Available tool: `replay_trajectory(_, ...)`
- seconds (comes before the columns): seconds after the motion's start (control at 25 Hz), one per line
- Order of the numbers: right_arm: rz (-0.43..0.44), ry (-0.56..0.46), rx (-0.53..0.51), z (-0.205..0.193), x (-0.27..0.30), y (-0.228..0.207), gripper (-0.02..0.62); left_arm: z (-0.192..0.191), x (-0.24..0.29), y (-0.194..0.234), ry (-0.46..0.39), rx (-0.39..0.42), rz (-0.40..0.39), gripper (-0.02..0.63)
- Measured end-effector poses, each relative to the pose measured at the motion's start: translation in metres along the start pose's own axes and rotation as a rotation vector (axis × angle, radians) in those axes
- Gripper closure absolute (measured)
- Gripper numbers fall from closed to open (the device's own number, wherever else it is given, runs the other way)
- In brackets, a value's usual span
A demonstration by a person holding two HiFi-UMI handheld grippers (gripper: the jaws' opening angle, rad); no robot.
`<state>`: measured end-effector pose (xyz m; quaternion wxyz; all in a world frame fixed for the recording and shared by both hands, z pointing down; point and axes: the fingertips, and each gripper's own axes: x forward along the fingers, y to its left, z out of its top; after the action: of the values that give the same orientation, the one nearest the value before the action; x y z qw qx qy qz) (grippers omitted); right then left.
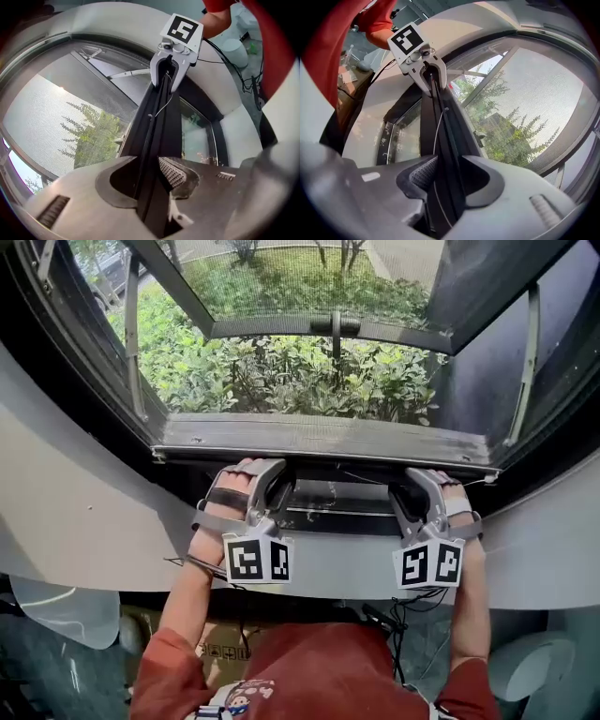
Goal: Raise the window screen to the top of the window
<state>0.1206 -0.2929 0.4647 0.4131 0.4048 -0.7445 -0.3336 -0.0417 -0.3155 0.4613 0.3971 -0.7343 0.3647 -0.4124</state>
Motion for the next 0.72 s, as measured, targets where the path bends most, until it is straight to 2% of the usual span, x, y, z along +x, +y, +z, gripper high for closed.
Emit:
replay_trajectory(0.2,-0.041,-0.012,-0.011,0.006,-0.006,-0.012,0.435,0.005,-0.006,0.012,-0.01,0.002,0.024,0.477)
replay_trajectory(0.36,-0.096,-0.019,-0.03,0.009,-0.008,-0.023,0.493,0.006,-0.008,0.017,-0.006,0.022,0.053,0.486)
replay_trajectory(0.44,-0.139,-0.024,-0.045,0.01,-0.01,-0.03,0.532,0.008,-0.009,0.024,-0.008,0.031,0.089,0.504)
replay_trajectory(0.52,-0.175,-0.026,-0.057,0.013,-0.011,-0.037,0.534,0.011,-0.01,0.033,-0.017,0.037,0.136,0.538)
replay_trajectory(0.72,-0.245,-0.003,-0.11,0.019,-0.014,-0.052,0.54,0.015,-0.013,0.05,-0.013,0.061,0.221,0.543)
